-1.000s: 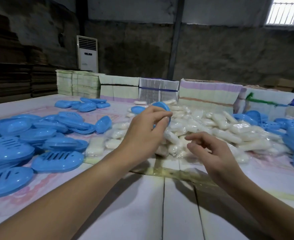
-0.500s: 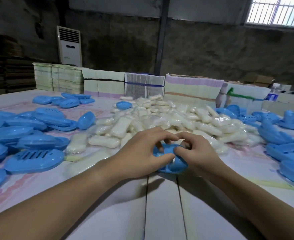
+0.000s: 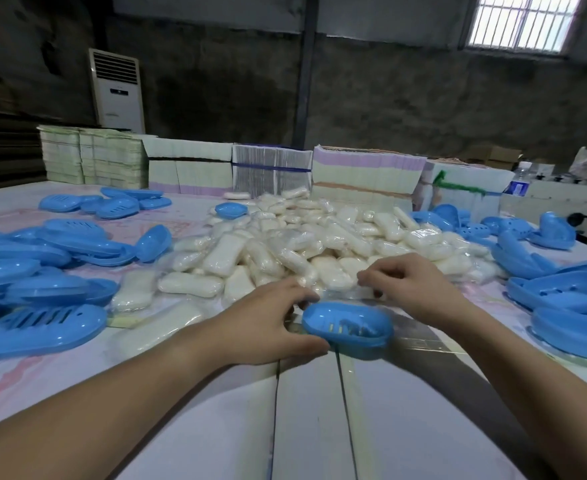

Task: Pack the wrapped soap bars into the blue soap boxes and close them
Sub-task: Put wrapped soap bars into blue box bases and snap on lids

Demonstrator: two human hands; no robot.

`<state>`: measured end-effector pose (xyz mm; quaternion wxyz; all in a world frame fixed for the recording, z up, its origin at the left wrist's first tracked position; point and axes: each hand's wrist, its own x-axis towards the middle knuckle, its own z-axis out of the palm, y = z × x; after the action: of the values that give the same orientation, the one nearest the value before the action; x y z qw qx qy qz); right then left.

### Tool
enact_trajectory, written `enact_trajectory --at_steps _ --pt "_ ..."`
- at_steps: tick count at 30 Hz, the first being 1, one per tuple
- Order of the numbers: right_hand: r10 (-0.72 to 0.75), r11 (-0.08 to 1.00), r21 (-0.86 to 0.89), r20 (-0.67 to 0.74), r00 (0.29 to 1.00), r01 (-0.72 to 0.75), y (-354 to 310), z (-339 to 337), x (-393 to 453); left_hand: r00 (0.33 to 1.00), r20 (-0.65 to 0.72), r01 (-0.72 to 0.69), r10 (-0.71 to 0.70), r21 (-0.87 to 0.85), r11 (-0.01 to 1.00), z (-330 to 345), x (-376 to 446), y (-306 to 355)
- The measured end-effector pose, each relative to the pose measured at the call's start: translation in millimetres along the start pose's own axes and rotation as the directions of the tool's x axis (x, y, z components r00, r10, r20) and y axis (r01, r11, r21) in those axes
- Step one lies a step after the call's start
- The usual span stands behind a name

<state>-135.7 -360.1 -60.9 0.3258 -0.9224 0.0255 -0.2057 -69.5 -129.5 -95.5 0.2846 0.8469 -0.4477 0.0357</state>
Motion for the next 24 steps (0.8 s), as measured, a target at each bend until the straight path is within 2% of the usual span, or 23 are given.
enact_trajectory --at_steps 2,4,7,11,14,24 --pt "0.02 1.0 -0.012 -0.218 0.976 -0.024 8.1 -6.6 4.5 1.0 -0.013 0.001 -0.002 -0.033 0.999 3.9 0.2 -0.2" --pt "0.05 0.988 -0.125 -0.302 0.952 -0.091 17.5 -11.2 7.9 1.0 -0.02 0.009 -0.01 -0.061 0.998 5.8 0.5 -0.3" --pt "0.131 0.943 -0.279 -0.192 0.973 -0.182 30.3 -7.8 9.8 1.0 -0.022 0.012 -0.014 -0.091 0.996 8.9 0.3 0.9" --pt "0.141 0.949 -0.256 -0.172 0.975 -0.183 36.4 -3.1 10.0 0.999 -0.037 0.01 -0.016 -0.166 0.986 11.8 -0.1 1.6" --pt "0.172 0.927 -0.316 -0.123 0.977 -0.203 37.3 -7.1 11.3 0.999 -0.027 0.025 -0.03 -0.163 0.986 12.5 -0.3 2.6" --pt "0.251 0.938 -0.208 -0.148 0.956 -0.279 42.1 -15.8 17.6 0.999 0.004 0.033 -0.033 -0.096 0.995 11.3 -0.4 6.6"
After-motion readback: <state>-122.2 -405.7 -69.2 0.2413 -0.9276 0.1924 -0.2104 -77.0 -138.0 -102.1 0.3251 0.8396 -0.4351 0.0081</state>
